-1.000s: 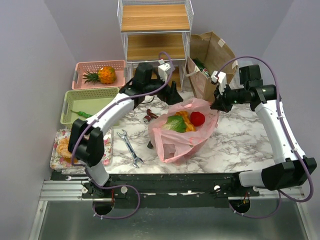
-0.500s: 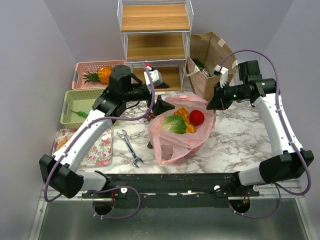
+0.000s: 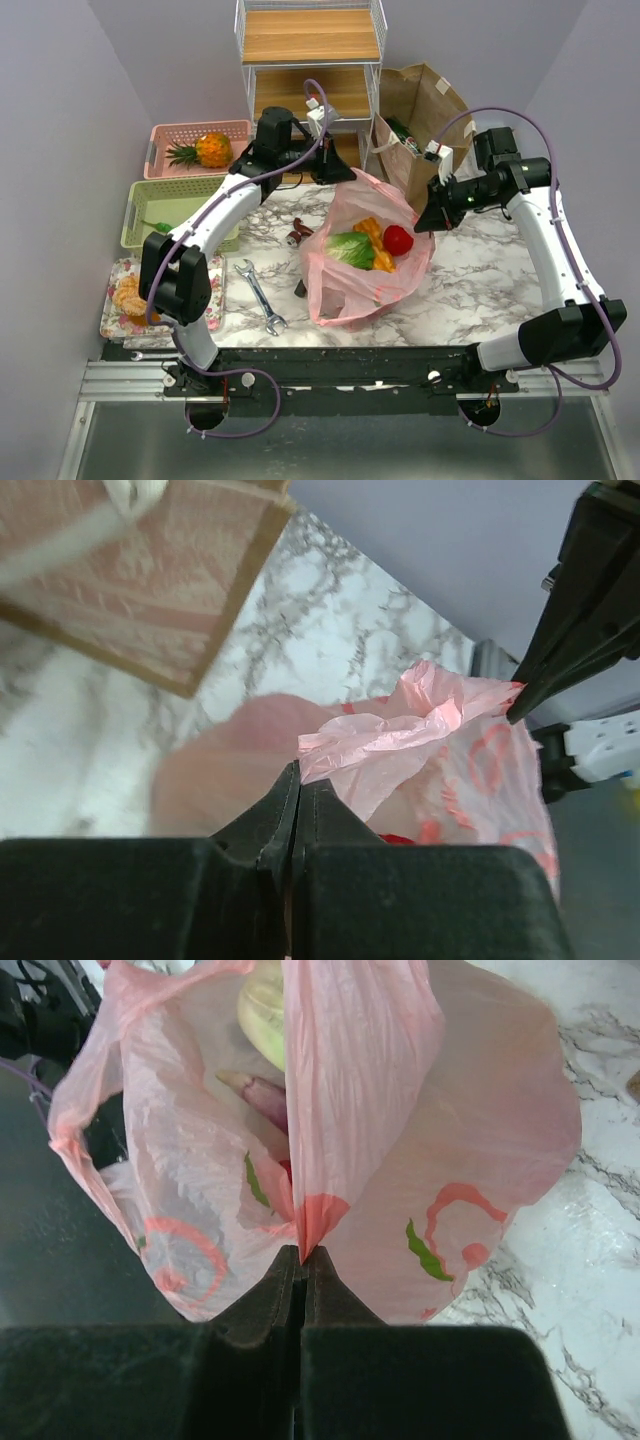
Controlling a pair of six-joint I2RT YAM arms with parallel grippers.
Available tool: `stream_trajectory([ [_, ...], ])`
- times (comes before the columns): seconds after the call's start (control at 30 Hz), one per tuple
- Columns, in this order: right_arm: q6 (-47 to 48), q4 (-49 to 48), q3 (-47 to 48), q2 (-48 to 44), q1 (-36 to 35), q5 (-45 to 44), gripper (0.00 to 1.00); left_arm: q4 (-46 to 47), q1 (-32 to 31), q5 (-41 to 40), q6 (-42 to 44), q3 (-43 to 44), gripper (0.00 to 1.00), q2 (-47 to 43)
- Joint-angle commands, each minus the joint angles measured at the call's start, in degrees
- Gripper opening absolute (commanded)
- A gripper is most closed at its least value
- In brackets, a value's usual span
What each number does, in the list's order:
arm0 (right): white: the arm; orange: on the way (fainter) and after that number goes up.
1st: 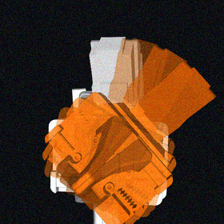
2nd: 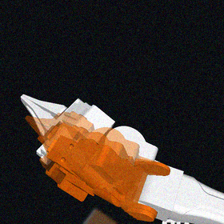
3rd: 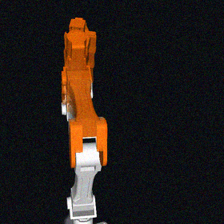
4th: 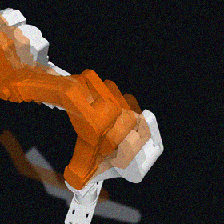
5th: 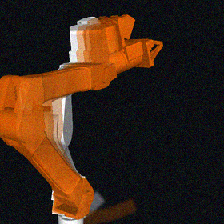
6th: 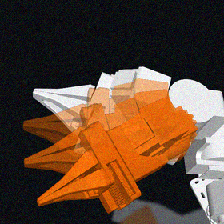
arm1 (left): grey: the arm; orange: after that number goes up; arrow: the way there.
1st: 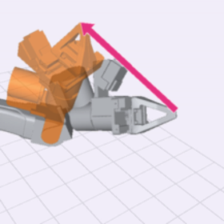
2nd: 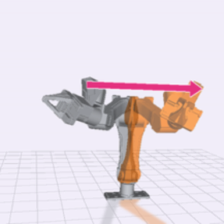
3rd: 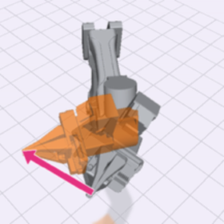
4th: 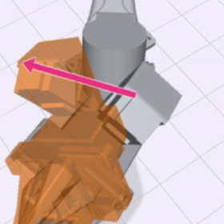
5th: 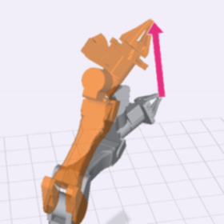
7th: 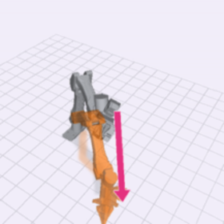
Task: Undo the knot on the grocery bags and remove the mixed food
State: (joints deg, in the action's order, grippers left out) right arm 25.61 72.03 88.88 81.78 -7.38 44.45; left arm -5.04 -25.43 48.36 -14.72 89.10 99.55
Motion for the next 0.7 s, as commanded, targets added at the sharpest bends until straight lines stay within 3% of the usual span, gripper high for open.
stream_trajectory([
  [0.0, 6.82, 8.64, 1.53, 1.15, 1.21, -0.47, 0.01, 0.13, 2.13, 4.7, -18.63, -3.12, 0.0, 2.6],
  [0.1, 7.53, 9.29, 3.95, 1.54, 1.53, -0.58, 0.01, -2.95, 2.4, 5.15, -21.5, -8.72, 0.0, 3.23],
  [0.23, 8.12, 9.27, 5.97, 2.42, 1.6, -2.53, 0.01, -9.04, 2.48, 3.02, -19.57, -9.36, 0.0, 4.2],
  [0.27, 8.33, 9.27, 6.23, 2.76, 1.55, -3.31, 0.05, -9.84, 2.49, 2.36, -18.93, -8.86, 0.0, 4.18],
  [0.3, 8.29, 8.38, 6.31, 2.79, 1.61, -5.0, 0.14, -10.33, 2.49, 2.25, -18.27, -7.89, 0.0, 4.25],
  [0.43, 4.96, 0.88, 9.08, -0.5, 1.63, -8.21, 0.72, -11.98, 1.76, 1.95, -16.85, -3.11, 0.0, 4.17],
  [0.5, 4.72, -4.96, 8.69, -4.6, 1.33, -6.33, 0.9, -11.87, 1.13, 2.26, -16.9, -1.85, 0.0, 4.18],
  [0.57, 6.71, -9.27, 6.84, -7.88, -1.56, -6.85, 0.94, -12.69, 0.2, 1.88, -15.96, -0.98, 0.0, 4.18],
  [0.67, 9.63, -12.19, 3.67, -9.0, -12.46, -15.75, 0.94, -13.1, -0.48, 1.07, -15.15, -1.21, 0.0, 4.22],
])
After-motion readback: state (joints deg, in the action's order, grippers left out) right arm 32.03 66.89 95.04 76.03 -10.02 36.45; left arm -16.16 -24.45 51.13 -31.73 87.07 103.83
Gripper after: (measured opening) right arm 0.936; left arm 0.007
